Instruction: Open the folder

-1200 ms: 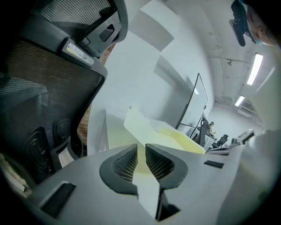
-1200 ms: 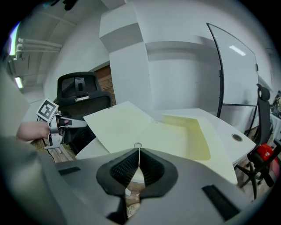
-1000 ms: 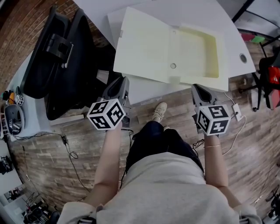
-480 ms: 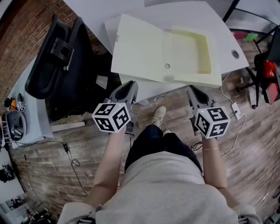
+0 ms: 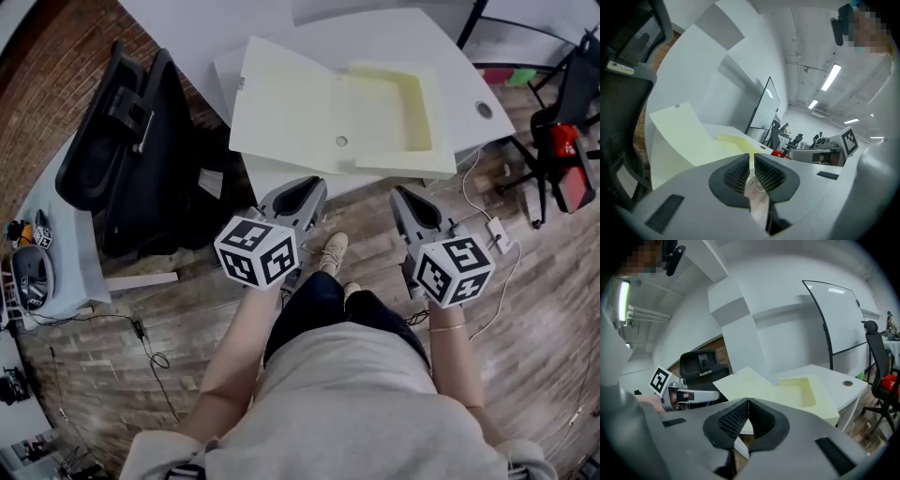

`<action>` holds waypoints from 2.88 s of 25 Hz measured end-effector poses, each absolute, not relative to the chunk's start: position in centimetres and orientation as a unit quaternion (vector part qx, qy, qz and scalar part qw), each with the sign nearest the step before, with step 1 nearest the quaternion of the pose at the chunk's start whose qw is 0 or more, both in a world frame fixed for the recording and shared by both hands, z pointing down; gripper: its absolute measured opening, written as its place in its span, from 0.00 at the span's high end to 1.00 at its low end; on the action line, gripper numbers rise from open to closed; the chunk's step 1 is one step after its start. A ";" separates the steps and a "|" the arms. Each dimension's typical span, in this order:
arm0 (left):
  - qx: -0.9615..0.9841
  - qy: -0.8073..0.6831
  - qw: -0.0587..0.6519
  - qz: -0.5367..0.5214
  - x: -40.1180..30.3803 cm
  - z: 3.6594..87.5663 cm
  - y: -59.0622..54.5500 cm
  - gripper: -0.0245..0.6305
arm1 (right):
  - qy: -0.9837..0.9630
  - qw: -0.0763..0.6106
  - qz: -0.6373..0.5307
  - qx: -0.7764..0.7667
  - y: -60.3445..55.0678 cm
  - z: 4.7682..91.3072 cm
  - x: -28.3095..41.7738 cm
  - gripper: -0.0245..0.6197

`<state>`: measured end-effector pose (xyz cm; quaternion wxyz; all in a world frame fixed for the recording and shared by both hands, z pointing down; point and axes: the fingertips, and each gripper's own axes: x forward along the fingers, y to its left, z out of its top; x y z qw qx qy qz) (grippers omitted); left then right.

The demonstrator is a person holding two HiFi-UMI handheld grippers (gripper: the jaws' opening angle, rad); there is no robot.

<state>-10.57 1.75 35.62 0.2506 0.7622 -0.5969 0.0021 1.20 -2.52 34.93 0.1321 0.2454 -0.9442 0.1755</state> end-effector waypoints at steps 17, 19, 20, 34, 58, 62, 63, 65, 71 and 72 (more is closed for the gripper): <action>0.810 -0.531 0.247 0.018 -0.1 35.0 3.3 0.93 | -0.952 0.103 0.149 0.248 1.6 32.9 5.2 0.93; 0.813 -0.532 0.238 0.024 0.4 34.8 3.4 0.93 | -0.951 0.104 0.146 0.251 1.7 32.9 5.7 0.93; 0.813 -0.532 0.233 0.027 0.7 34.7 3.4 0.93 | -0.950 0.108 0.146 0.253 1.8 33.0 5.9 0.93; 0.809 -0.543 0.216 0.062 1.7 35.9 4.0 0.93 | -0.951 0.134 0.138 0.242 2.9 33.9 5.5 0.93; 0.798 -0.561 0.214 0.047 0.2 35.4 4.6 0.93 | -0.953 0.116 0.142 0.243 3.6 33.6 5.4 0.93; 0.797 -0.564 0.211 0.044 -0.1 35.0 4.7 0.93 | -0.953 0.118 0.139 0.240 3.8 33.4 5.1 0.93; 0.797 -0.564 0.211 0.043 -0.2 34.9 4.7 0.93 | -0.954 0.119 0.138 0.240 3.8 33.4 5.1 0.93; 0.797 -0.565 0.210 0.043 -0.2 34.8 4.7 0.93 | -0.954 0.121 0.137 0.239 3.9 33.4 5.0 0.93; 0.798 -0.563 0.211 0.042 0.1 35.0 5.0 0.93 | -0.956 0.126 0.135 0.228 4.2 33.9 4.9 0.93; 0.798 -0.562 0.211 0.042 0.1 35.0 5.0 0.93 | -0.957 0.126 0.135 0.225 4.2 34.0 4.8 0.93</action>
